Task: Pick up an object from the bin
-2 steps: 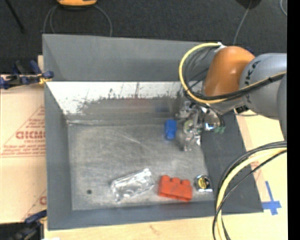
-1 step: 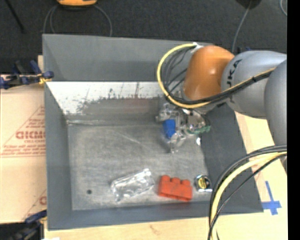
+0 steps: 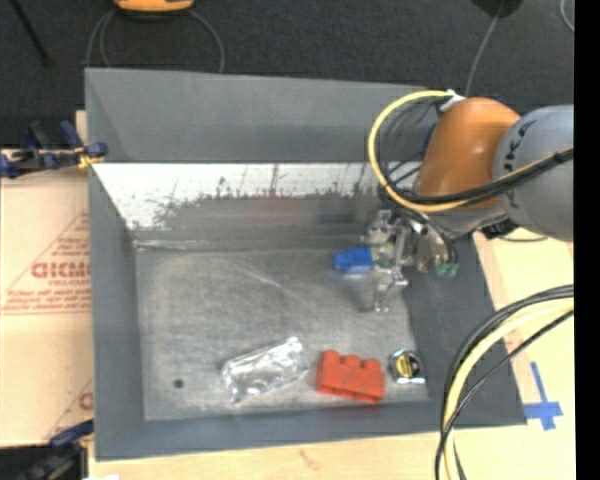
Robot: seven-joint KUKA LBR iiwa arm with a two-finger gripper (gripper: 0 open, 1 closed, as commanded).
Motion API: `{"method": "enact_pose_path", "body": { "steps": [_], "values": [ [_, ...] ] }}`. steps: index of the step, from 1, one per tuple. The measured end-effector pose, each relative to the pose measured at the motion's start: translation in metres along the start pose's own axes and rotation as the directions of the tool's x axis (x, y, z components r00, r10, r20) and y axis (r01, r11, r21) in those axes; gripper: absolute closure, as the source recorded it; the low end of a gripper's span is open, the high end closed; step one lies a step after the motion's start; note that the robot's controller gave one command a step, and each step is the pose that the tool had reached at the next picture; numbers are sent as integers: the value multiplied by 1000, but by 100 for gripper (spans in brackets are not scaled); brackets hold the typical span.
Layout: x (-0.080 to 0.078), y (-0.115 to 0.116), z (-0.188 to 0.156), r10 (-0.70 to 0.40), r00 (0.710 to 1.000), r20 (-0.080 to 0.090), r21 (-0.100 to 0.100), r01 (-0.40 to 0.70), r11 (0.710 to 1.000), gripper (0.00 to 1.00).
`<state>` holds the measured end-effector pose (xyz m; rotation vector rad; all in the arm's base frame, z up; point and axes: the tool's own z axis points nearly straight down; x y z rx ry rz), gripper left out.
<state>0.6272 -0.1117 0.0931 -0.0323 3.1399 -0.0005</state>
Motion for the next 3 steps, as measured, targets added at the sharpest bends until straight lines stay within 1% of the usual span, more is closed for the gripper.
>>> {"method": "enact_pose_path", "body": {
  "steps": [1, 2, 3],
  "values": [
    [-1, 26, 18, 30, 1000, 6, 2, -30, 1000, 0],
    [-3, 25, 15, 31, 999, 13, 2, -31, 1000, 100],
    [-17, 6, -114, 59, 998, 14, 1, -59, 998, 100]
  ]
}}
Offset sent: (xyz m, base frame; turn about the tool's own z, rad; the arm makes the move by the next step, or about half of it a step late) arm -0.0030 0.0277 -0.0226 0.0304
